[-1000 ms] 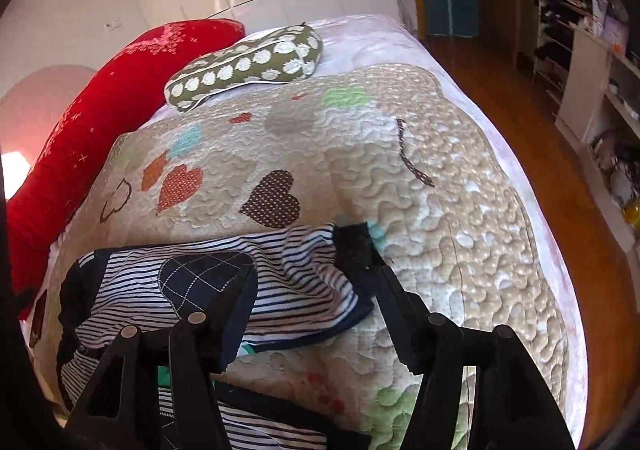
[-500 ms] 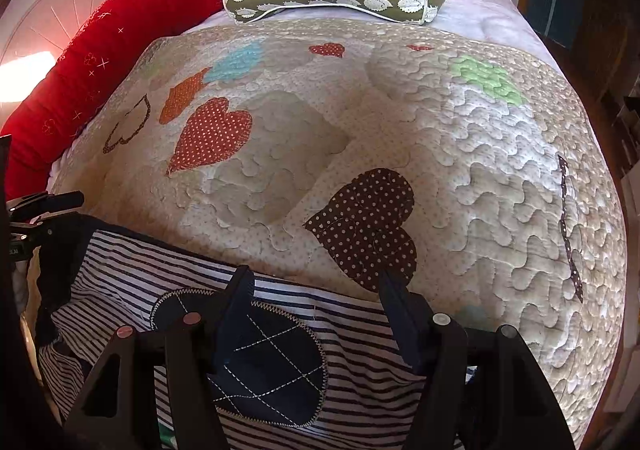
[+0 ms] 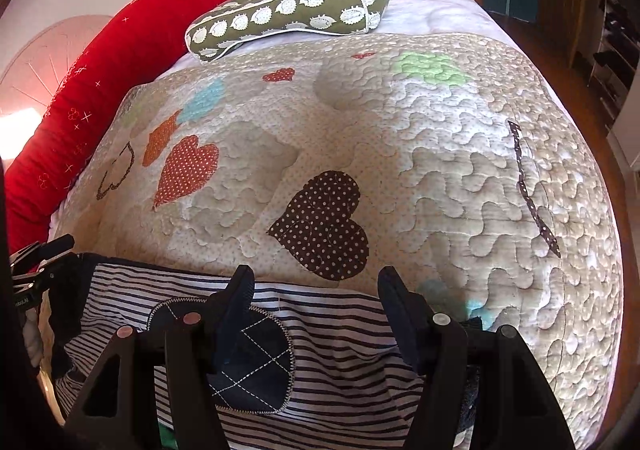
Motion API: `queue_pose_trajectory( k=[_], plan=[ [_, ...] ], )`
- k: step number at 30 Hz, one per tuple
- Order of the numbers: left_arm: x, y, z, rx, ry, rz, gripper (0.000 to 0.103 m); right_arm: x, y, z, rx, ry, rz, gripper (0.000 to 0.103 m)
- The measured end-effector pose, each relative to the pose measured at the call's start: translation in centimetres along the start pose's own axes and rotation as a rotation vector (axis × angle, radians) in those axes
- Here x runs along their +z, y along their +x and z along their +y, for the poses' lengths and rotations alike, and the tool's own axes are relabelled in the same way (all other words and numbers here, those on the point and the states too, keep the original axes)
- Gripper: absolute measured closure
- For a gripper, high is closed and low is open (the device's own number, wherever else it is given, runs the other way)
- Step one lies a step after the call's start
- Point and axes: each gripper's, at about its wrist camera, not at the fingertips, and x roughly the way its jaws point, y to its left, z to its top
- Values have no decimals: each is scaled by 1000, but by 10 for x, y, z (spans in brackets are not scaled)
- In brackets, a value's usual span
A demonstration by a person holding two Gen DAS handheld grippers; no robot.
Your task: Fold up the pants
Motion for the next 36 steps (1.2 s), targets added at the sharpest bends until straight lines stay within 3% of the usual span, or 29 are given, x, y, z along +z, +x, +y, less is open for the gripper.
queue_pose_trajectory(
  k=[12,16,23,26,27,28,29,30,31,32,33,36],
  plan=[
    [-2,-5,-12,72,54,-23,42,-2,2,17,14,-47,15,34],
    [0,4,-9,8,49,29,36,3,8,16,37,-77,44,34],
    [4,45,2,-113,18,141,35,10,33,30,115,-172,126,34],
    [0,51,-8,-132,69,163,36,6,45,43,140,-230,171,27],
    [-3,50,-14,-130,96,171,39,4,45,49,135,-258,166,26],
    [-5,50,-20,-120,121,180,60,1,46,54,120,-288,162,26],
    [-7,48,-26,-126,144,188,74,-3,46,59,89,-319,158,33],
    [-9,45,-32,-144,160,191,99,-5,47,63,45,-346,150,59],
    [-9,41,-37,-130,175,184,99,-6,46,65,23,-353,145,71],
    [-10,36,-44,-96,204,166,99,-5,43,64,28,-334,142,94],
    [-11,29,-50,-80,221,150,99,-4,39,63,35,-313,137,99],
    [-11,-2,-57,-68,222,90,99,-5,13,61,15,-291,74,100]
  ],
)
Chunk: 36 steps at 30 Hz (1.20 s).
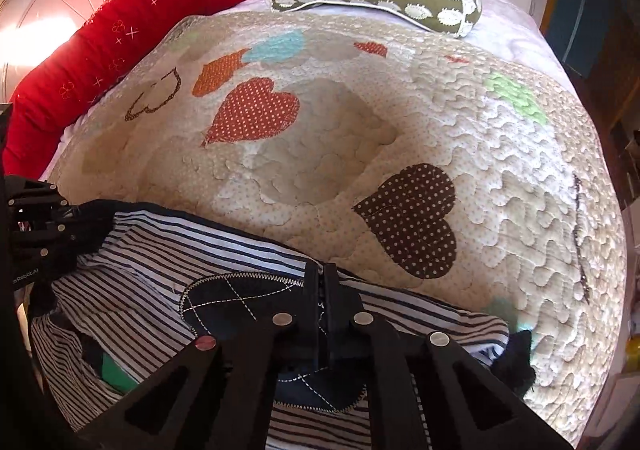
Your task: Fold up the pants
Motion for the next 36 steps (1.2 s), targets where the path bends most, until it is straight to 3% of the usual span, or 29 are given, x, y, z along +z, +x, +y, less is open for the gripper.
queue_pose_trajectory(
  k=[5,8,10,14,17,19,21,23,26,30,33,34,35,36],
  plan=[
    [-20,-75,-20,11,2,-140,99,-27,-63,10,6,24,-109,101],
    [-53,-118,-38,29,-5,-224,99,-64,-103,23,23,48,-173,102],
    [-82,-135,-47,0,-33,-251,99,-99,-123,32,53,75,-201,102],
    [-144,-132,-61,-10,-97,-229,99,-174,-137,55,106,139,-192,102],
    [-176,-102,-67,-4,-133,-145,99,-205,-130,70,16,152,-182,100],
    [-189,-84,-75,34,-134,-105,99,-201,-123,63,-1,204,-160,94],
    [-195,-74,-79,45,-136,-99,99,-187,-123,51,-2,239,-173,67],
    [-198,-75,-81,47,-148,-112,99,-159,-124,52,-14,242,-192,48],
    [-198,-79,-78,23,-184,-138,99,-110,-113,55,-50,293,-173,41],
    [-199,-78,-72,0,-223,-152,99,-50,-66,45,-133,368,-80,41],
    [-200,-76,-67,-13,-247,-159,99,-27,-17,39,-228,431,41,42],
    [-200,-76,-65,-19,-256,-160,99,-23,0,39,-256,439,92,47],
    [-199,-76,-62,-22,-262,-161,99,-22,11,37,-275,445,127,77],
    [-198,-77,-60,-21,-266,-161,99,-20,14,33,-301,441,140,88]
  ],
)
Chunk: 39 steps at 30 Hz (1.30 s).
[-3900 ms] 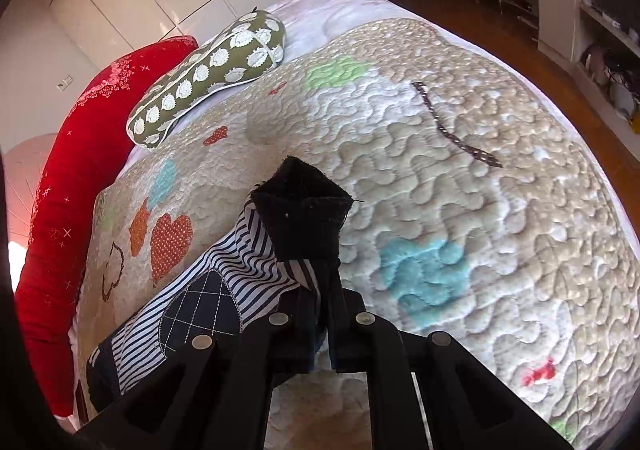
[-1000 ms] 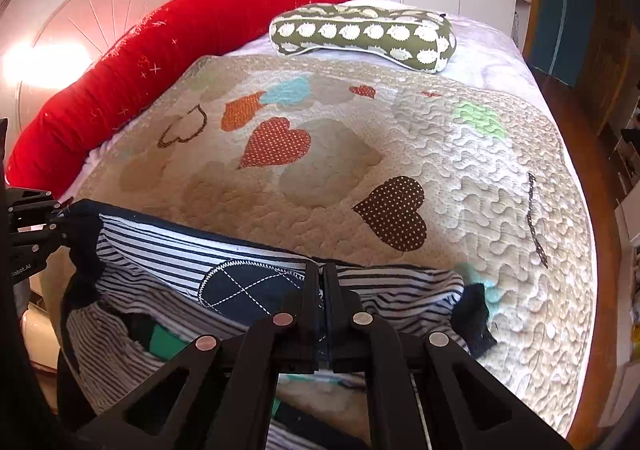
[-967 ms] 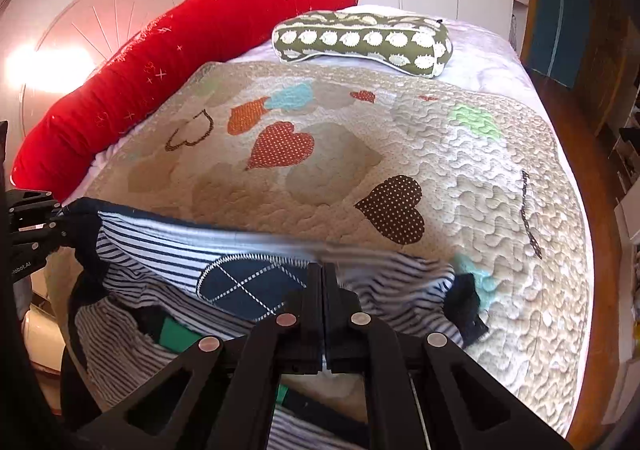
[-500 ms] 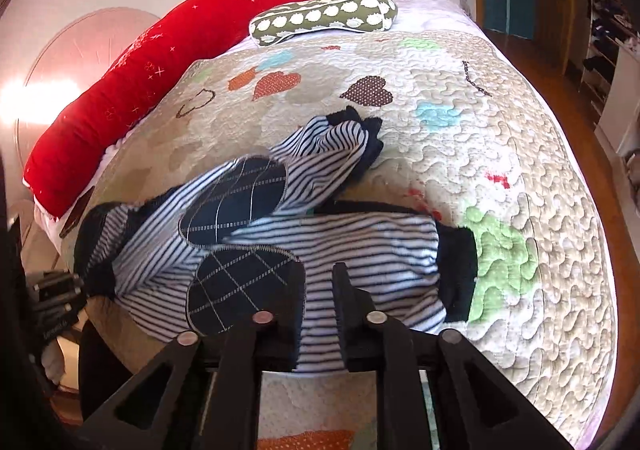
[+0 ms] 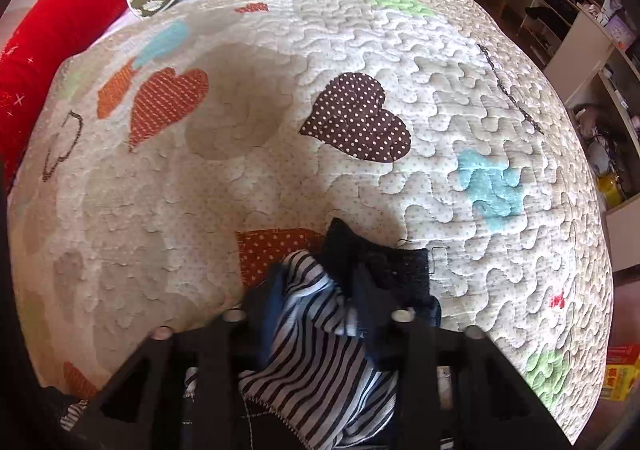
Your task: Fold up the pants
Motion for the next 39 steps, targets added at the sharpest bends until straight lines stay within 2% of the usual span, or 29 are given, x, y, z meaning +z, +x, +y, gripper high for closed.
queue_pose_trajectory(
  k=[2,5,8,11,14,18,20,22,23,24,25,26,27,30,34,35,36,37,38,39],
  plan=[
    [9,-4,4,7,-5,-13,99,10,-13,-5,63,18,-37,94],
    [33,-20,8,26,-8,-75,99,21,-64,-24,164,59,-168,95],
    [51,-42,5,73,2,-160,99,10,-117,-52,271,96,-267,95],
    [44,-52,-6,124,43,-202,99,-35,-147,-86,359,128,-340,95],
    [15,-38,-19,141,100,-149,98,-99,-148,-119,399,175,-353,95],
    [-24,-2,-24,178,128,-12,96,-175,-102,-164,371,212,-277,94],
    [-32,-2,-20,181,115,2,94,-203,-91,-188,298,277,-270,90],
    [-31,-16,-12,136,86,-11,91,-218,-92,-207,307,327,-292,90],
    [-30,-24,-8,116,69,-18,88,-221,-95,-216,329,352,-307,81],
    [-29,-31,-4,104,58,-27,84,-223,-101,-223,352,372,-329,64],
    [-28,-38,-1,95,50,-34,82,-223,-108,-227,372,383,-356,54],
    [-28,-45,4,92,40,-39,82,-221,-114,-229,387,388,-384,39],
    [-29,-53,6,95,31,-47,82,-219,-118,-227,401,391,-409,34],
    [-33,-76,15,104,0,-85,78,-206,-117,-218,454,384,-419,30],
    [-29,-97,25,126,-50,-138,74,-184,-83,-188,480,352,-317,29],
    [-26,-99,27,137,-60,-145,74,-180,-72,-179,509,346,-277,31],
    [-23,-100,27,149,-68,-150,74,-177,-60,-172,546,335,-235,49],
    [-21,-101,27,161,-76,-157,74,-175,-54,-168,560,327,-220,71],
    [-19,-101,28,170,-85,-163,74,-171,-50,-164,568,319,-198,88],
    [-16,-102,28,176,-94,-169,73,-171,-51,-165,568,328,-205,89]
  ],
)
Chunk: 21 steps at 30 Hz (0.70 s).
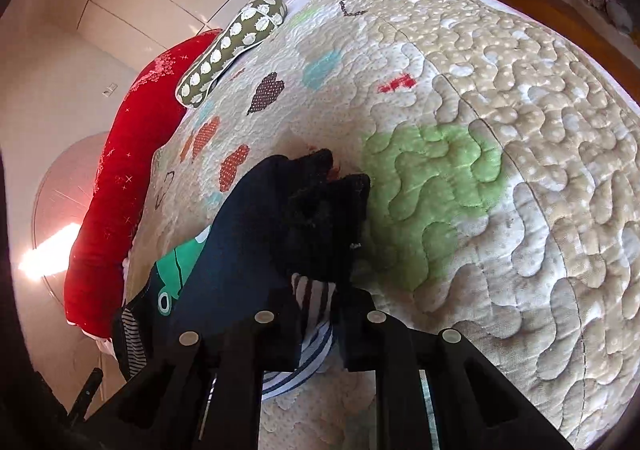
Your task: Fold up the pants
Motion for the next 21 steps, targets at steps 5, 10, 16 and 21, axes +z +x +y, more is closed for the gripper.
queue_pose_trajectory(
  k=[5,10,16,21],
  plan=[
    [12,7,-6,18,-7,-14,73,-2,-30,-5,-83,-30,-98,90],
    [29,30,-21,2,-32,-1,67,-4,-40,-28,-136,18,-137,81],
    [42,77,-46,-42,-65,47,67,-14,-33,-30,-161,14,-141,78],
    [27,125,-56,234,110,98,71,-15,-24,-21,-182,4,-133,78]
  ],
)
